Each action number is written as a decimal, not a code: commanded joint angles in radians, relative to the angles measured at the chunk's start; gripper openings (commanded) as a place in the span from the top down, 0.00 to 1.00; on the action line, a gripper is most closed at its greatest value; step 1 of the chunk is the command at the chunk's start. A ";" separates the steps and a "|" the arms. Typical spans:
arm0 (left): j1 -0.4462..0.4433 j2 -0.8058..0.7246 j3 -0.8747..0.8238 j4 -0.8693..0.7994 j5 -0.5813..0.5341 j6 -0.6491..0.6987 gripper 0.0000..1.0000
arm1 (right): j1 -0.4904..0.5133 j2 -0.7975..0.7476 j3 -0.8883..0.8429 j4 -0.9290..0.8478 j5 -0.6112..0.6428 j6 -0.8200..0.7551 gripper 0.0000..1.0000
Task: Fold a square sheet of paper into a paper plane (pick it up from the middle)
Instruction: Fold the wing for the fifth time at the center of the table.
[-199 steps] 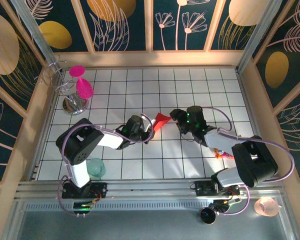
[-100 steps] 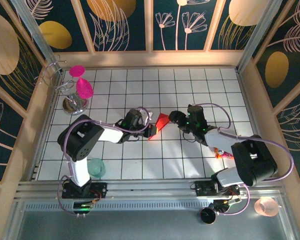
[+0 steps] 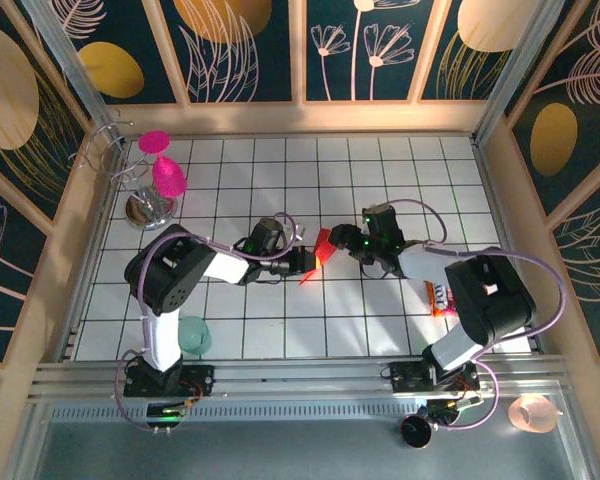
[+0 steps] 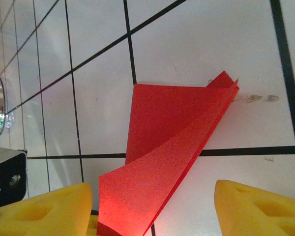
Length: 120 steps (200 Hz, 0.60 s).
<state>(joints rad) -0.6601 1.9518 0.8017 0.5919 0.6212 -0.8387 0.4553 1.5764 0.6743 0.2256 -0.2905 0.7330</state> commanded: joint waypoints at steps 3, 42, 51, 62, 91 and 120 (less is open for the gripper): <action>0.013 0.021 0.009 0.075 0.035 -0.100 0.98 | 0.011 0.034 0.046 -0.057 -0.025 -0.060 0.35; 0.024 0.027 -0.012 0.142 0.048 -0.198 0.98 | 0.013 0.055 0.061 -0.072 -0.027 -0.084 0.37; 0.024 0.034 -0.014 0.147 0.053 -0.215 0.98 | 0.013 0.059 0.064 -0.068 -0.030 -0.087 0.37; 0.025 0.039 -0.018 0.166 0.057 -0.234 0.98 | 0.013 0.069 0.068 -0.067 -0.035 -0.097 0.37; 0.028 0.046 -0.023 0.194 0.059 -0.275 0.98 | 0.013 0.094 0.087 -0.064 -0.039 -0.109 0.37; 0.029 0.047 -0.027 0.184 0.051 -0.287 0.98 | 0.013 0.119 0.107 -0.069 -0.043 -0.112 0.38</action>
<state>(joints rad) -0.6395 1.9907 0.7872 0.7341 0.6540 -1.0874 0.4603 1.6711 0.7429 0.1745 -0.3172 0.6514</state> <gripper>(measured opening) 0.044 0.623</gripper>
